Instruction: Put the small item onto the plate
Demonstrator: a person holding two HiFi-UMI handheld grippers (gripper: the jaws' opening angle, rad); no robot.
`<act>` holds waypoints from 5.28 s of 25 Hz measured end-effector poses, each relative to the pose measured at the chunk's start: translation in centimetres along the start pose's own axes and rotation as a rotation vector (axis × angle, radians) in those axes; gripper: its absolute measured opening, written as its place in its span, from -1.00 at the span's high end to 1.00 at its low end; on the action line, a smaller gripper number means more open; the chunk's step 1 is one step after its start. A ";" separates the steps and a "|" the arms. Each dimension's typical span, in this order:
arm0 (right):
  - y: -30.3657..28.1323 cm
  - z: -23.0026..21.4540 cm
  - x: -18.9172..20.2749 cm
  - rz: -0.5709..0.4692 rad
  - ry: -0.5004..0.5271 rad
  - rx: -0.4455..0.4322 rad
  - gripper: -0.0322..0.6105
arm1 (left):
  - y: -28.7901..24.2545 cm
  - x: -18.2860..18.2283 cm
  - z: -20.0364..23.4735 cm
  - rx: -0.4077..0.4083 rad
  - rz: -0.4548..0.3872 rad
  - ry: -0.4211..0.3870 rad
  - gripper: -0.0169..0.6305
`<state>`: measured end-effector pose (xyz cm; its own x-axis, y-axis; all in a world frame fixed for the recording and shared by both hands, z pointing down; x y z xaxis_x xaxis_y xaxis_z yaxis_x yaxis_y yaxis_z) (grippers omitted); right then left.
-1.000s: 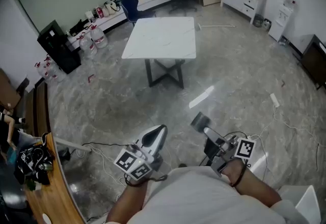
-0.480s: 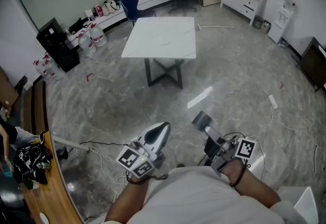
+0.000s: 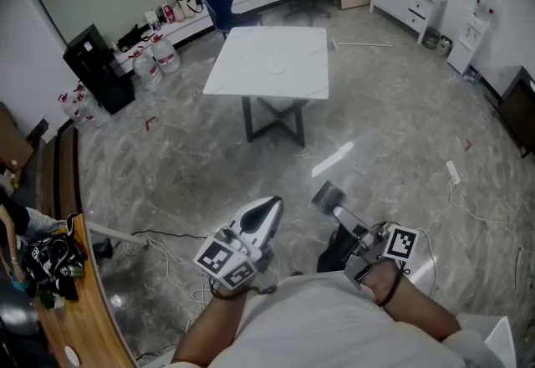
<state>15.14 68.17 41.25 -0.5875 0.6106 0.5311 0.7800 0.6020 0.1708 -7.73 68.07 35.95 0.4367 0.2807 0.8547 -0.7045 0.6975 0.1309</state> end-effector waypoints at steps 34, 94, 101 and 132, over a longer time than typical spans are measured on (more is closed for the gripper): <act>-20.9 -25.9 -31.2 0.179 -0.088 -0.112 0.68 | -36.7 -6.2 23.1 -0.235 -0.042 -0.055 0.93; -66.6 -58.6 -46.3 0.255 -0.192 0.062 0.68 | -59.9 -21.3 74.8 -0.354 0.080 -0.020 0.93; -68.8 -64.6 -44.3 0.321 -0.196 0.173 0.68 | -60.3 -20.2 79.2 -0.375 0.113 0.020 0.93; -71.7 -81.0 -33.9 0.474 -0.367 0.532 0.66 | -59.1 -15.1 87.4 -0.388 0.210 0.144 0.93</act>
<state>-3.46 -37.37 78.22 -0.3252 0.9373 0.1254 0.8112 0.3447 -0.4724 -21.61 -34.98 59.20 0.3995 0.5114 0.7608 -0.5363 0.8035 -0.2585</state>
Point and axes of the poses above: the fingertips, and each gripper's own axes: y backward along the fingers, z to its left, x out of its underside, the point moved 7 cm from there along y, backward along the fingers, and after that the axes turned 13 degrees about y, right-handed, at the moved point
